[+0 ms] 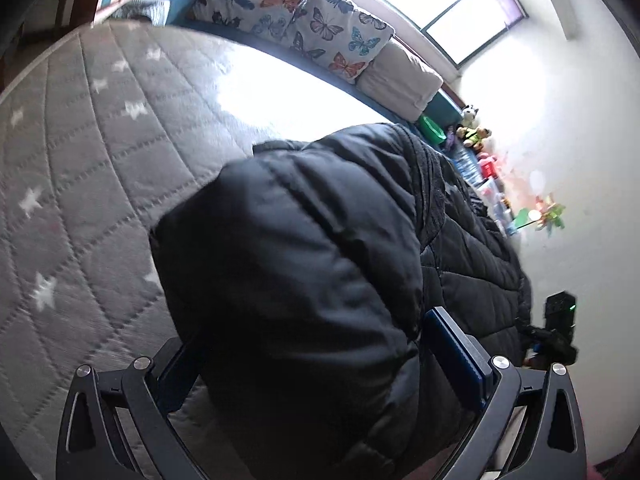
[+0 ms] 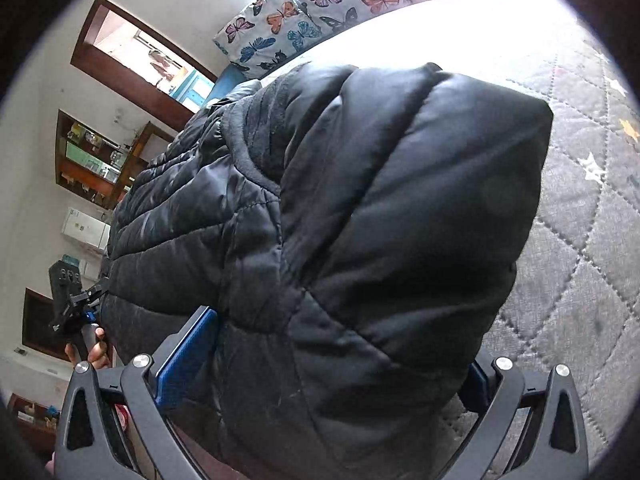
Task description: Fold large clothes
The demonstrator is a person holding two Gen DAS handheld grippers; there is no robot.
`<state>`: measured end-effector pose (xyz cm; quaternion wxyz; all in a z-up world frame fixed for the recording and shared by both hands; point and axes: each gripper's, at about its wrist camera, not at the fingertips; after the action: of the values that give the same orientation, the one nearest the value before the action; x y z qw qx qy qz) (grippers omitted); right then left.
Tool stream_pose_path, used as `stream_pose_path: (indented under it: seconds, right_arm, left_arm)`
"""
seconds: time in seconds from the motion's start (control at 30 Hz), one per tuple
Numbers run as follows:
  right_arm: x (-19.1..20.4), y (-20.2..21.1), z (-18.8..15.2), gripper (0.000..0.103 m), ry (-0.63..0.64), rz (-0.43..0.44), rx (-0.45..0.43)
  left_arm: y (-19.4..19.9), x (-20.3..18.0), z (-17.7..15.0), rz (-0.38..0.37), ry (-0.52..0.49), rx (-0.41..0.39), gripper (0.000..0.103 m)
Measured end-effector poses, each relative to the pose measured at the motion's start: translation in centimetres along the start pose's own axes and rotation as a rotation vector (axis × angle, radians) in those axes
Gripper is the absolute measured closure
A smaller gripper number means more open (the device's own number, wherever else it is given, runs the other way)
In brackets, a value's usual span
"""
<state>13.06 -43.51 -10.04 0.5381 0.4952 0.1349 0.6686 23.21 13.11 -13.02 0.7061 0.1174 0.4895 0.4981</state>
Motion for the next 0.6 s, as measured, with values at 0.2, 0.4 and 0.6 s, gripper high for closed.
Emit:
stream_pose_path:
  seconds: [0.2,0.4,0.6]
  right_arm:
    - [0.0,-0.2,0.5,0.000,-0.006,-0.006,-0.007]
    - [0.6,-0.9,0.8,0.000,-0.005,-0.004,0.006]
    - [1.2,-1.3,1.2,0.000,0.012,-0.003,0.030]
  left_arm:
    - [-1.5,1.5,-0.6,-0.080,0.072,0.024,0.000]
    - [-3.1,0.3,-0.7,-0.077,0.042,0.047,0.000]
    - [-3.6,-1.8,-0.9,0.007,-0.050,0.038,0.000]
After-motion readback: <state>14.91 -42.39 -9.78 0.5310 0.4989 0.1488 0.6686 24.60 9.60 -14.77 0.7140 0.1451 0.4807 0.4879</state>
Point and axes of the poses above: each gripper's, at about its wrist camera, not at the fingertips, and y roughly against the way its jaws point, x to its left, z to its top, and after that the axes turned 9 degrees about -x, right-handed
